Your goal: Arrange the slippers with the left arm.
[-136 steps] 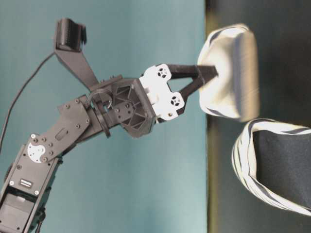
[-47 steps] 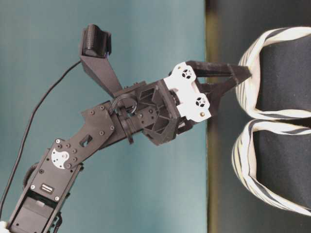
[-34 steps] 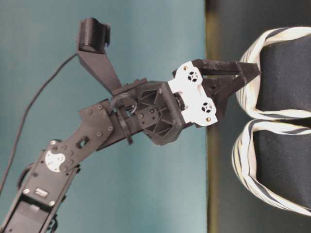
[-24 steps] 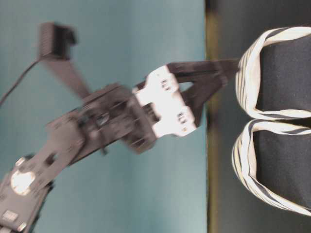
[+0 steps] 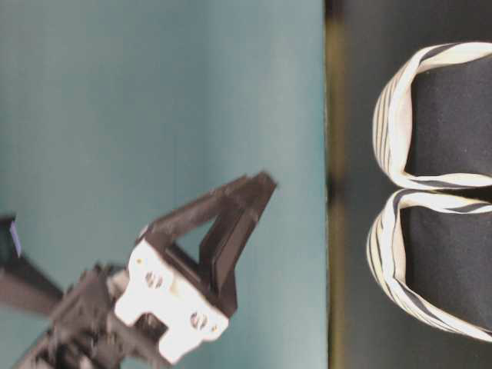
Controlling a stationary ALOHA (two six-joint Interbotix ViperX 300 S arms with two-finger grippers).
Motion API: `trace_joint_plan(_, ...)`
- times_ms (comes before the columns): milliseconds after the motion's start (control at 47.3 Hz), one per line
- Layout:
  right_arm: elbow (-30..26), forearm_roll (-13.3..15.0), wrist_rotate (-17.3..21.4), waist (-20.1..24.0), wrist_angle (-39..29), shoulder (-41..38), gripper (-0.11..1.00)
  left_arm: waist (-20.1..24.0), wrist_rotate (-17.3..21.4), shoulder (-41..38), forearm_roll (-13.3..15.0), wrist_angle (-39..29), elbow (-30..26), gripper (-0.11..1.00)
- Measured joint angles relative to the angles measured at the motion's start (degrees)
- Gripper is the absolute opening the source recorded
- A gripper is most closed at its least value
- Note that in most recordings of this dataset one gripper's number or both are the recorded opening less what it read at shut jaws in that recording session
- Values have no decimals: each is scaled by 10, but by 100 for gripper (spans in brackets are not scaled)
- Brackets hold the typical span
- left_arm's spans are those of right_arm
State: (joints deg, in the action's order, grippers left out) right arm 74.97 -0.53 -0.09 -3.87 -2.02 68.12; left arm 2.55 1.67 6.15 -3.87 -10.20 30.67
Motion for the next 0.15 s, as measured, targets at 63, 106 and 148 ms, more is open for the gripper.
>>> trace_joint_plan(63, 2, 0, 0, 0, -1, -1, 1, -1, 0, 12, 0, 18, 19, 87)
trace_joint_plan(106, 2, 0, 0, 0, -1, -1, 1, -1, 0, 19, 0, 28, 30, 87)
trace_joint_plan(148, 3, 0, 0, -1, -1, 0, 1, -2, 0, 25, 0, 37, 40, 87)
